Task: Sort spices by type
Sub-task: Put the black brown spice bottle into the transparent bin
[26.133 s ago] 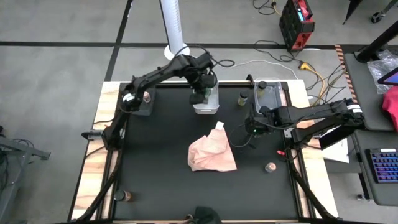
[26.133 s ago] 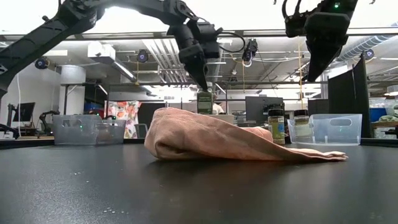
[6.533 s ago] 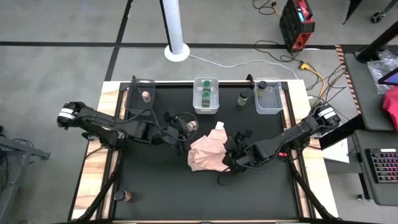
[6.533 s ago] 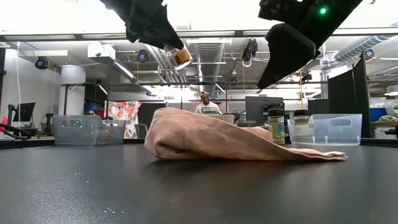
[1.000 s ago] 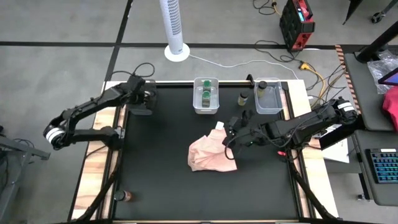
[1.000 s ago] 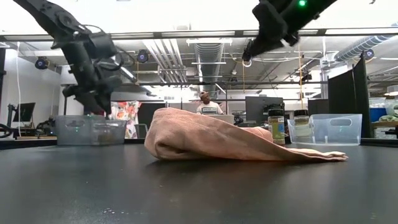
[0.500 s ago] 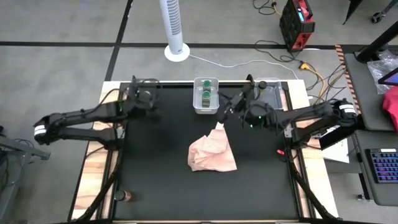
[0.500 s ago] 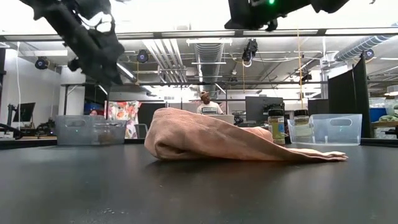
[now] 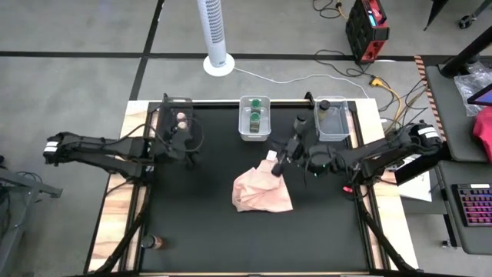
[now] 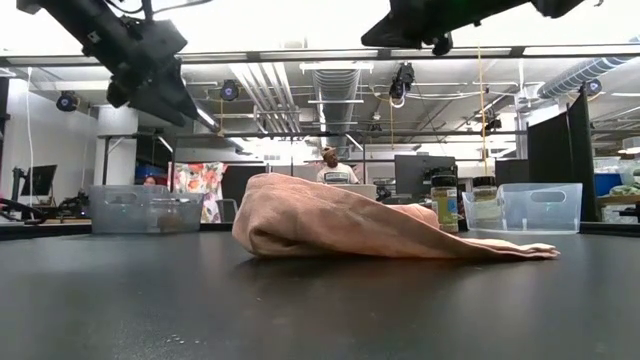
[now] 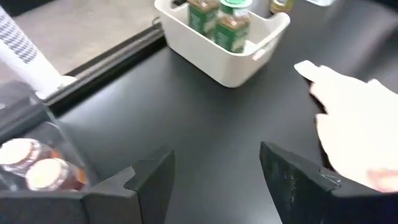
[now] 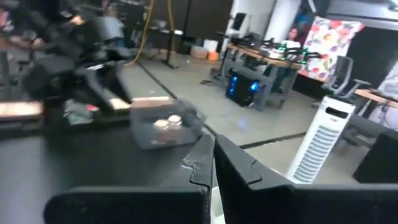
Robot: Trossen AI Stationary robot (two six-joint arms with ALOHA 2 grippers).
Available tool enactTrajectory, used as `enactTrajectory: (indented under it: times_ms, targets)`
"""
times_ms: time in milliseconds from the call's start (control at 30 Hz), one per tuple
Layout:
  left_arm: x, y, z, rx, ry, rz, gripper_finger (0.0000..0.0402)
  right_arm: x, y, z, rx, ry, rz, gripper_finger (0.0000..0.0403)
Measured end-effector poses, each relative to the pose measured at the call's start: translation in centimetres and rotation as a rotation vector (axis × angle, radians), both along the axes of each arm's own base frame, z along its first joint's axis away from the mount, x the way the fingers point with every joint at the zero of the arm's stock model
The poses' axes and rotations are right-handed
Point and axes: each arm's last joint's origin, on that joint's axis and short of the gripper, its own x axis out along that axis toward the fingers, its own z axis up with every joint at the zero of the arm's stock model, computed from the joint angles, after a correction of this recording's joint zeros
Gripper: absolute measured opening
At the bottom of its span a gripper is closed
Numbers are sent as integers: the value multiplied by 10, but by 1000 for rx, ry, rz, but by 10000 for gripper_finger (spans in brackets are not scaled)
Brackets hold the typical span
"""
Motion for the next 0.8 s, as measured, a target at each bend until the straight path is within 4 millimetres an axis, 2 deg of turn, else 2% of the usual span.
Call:
enactTrajectory:
  times_ms: [167, 267, 467, 633, 800]
  targets:
    - [5, -15, -2, -56, -6, -76, 216, -6, 29, -9, -12, 94, 25, 9]
    - [8, -25, 2, -97, -24, -120, 217, -11, 38, -17, 28, 130, 9, 9]
    - [19, -45, 4, -154, -10, -148, 217, -16, 43, -30, 128, 186, -6, 9]
    - [27, -60, 11, -178, 97, -150, 217, -18, 45, -39, 155, 235, -12, 11]
    - [40, -75, 16, -283, 214, -216, 217, -20, 45, -44, 170, 245, -15, 13]
